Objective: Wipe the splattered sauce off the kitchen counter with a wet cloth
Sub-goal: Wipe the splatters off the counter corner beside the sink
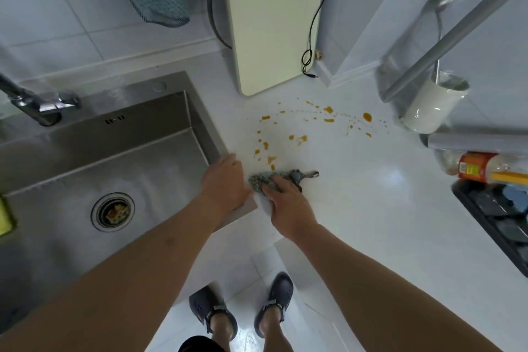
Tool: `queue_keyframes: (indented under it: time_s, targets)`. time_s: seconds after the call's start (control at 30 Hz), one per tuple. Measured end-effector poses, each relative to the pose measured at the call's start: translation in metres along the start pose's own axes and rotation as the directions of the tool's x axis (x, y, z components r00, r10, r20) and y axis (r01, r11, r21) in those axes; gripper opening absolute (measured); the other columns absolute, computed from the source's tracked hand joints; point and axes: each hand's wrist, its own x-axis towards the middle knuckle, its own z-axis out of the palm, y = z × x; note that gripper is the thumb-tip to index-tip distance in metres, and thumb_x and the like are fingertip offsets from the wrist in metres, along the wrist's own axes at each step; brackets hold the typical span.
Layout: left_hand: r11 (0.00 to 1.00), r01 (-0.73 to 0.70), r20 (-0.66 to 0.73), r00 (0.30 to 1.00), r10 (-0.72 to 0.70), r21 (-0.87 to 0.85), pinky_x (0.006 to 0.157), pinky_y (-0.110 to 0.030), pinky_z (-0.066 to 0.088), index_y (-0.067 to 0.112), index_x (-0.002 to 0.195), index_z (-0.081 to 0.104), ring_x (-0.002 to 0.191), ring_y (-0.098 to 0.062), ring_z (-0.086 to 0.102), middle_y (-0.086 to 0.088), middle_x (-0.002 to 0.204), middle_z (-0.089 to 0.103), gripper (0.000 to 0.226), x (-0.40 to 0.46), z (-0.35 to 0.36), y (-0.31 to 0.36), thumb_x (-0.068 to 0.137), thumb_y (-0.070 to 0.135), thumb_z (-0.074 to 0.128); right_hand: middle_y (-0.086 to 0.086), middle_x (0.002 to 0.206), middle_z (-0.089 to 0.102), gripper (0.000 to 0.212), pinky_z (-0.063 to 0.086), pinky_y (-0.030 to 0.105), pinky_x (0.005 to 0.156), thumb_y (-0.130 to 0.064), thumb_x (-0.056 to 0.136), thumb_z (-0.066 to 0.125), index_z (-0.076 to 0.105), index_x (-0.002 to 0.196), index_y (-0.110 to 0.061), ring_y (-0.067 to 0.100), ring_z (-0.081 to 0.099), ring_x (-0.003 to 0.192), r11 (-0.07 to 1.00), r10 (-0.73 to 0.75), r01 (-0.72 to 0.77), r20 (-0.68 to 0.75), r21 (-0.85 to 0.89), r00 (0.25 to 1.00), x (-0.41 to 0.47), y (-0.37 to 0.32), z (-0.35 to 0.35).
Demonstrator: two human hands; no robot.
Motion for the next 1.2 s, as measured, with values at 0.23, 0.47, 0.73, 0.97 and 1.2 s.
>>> queue_keyframes:
  time_s: [0.23,0.47,0.73,0.97,1.2]
  targets:
    - [0.987,0.031,0.186,0.981,-0.061,0.157,0.125,-0.051,0.024,-0.003,0.155,0.033,0.152,-0.04,0.019,-0.024,0.163,0.023,0.125,0.015,-0.001,0.0,0.069,0.077,0.076,0.014,0.134,0.046,0.058,0.047,0.046,0.096,-0.015,0.091,0.048,0.047,0.148,-0.028,0.039,0.049,0.11,0.956,0.21,-0.229,-0.118,-0.185,0.971,0.063,0.03,-0.024]
    - [0.98,0.055,0.258,0.961,-0.104,0.19,0.12,-0.051,0.033,0.01,0.129,0.059,0.143,-0.045,0.033,-0.029,0.15,0.04,0.09,0.021,-0.012,0.011,0.066,0.068,0.086,0.015,0.127,0.044,0.047,0.049,0.038,0.085,-0.013,0.092,0.048,0.05,0.139,-0.016,0.036,0.057,0.104,0.853,0.52,-0.515,-0.046,0.081,0.853,0.073,0.016,-0.031]
    - [0.97,0.037,0.244,0.965,-0.098,0.241,0.108,-0.045,0.046,0.016,0.109,0.06,0.125,-0.036,0.051,-0.015,0.117,0.063,0.07,0.018,-0.029,0.02,0.068,0.066,0.086,0.007,0.117,0.049,0.033,0.038,0.035,0.073,-0.014,0.098,0.047,0.067,0.124,-0.021,0.03,0.057,0.091,0.949,0.311,-0.306,0.092,-0.071,0.946,0.008,0.053,-0.026]
    - [0.976,0.076,0.276,0.952,-0.133,0.206,0.114,-0.048,0.04,0.014,0.13,0.058,0.138,-0.042,0.041,-0.025,0.148,0.044,0.088,0.025,-0.023,0.019,0.065,0.066,0.089,0.011,0.13,0.038,0.049,0.057,0.043,0.089,-0.015,0.096,0.046,0.05,0.144,-0.024,0.034,0.058,0.09,0.715,0.697,-0.687,-0.057,0.128,0.715,0.084,0.076,-0.067]
    - [0.972,0.095,0.291,0.944,-0.157,0.214,0.116,-0.051,0.04,0.014,0.137,0.058,0.142,-0.044,0.037,-0.023,0.161,0.03,0.096,0.023,-0.028,0.022,0.063,0.067,0.088,0.009,0.114,0.039,0.044,0.051,0.039,0.087,-0.019,0.096,0.045,0.053,0.139,-0.029,0.036,0.057,0.096,0.947,0.32,-0.32,0.009,0.034,0.948,0.073,0.017,-0.033]
